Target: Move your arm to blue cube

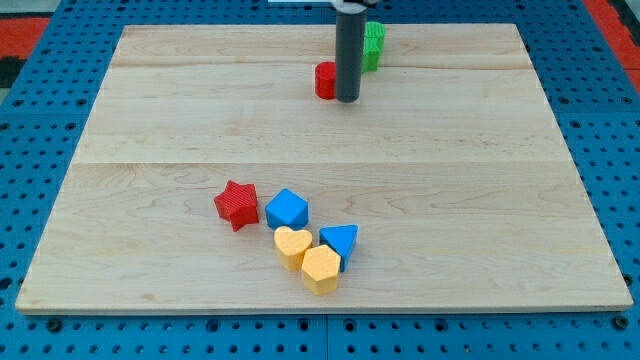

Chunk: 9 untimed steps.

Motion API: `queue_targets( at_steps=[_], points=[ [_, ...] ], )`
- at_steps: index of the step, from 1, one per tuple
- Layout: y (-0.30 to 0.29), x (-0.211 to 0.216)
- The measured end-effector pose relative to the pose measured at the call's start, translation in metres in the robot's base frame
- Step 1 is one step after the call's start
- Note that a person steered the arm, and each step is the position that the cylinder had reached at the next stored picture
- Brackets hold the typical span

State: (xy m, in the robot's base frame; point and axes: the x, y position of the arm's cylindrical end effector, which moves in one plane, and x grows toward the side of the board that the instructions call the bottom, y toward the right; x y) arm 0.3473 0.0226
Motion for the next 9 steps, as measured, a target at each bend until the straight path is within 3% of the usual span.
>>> queue_targets(
  at_steps=[1, 2, 3, 6, 8, 9],
  points=[
    [-0.01, 0.006],
    [-0.01, -0.036],
    [-0.028, -0.046],
    [-0.128, 0.073],
    [-0.196, 0.176],
    [-0.188, 0.205]
  ],
)
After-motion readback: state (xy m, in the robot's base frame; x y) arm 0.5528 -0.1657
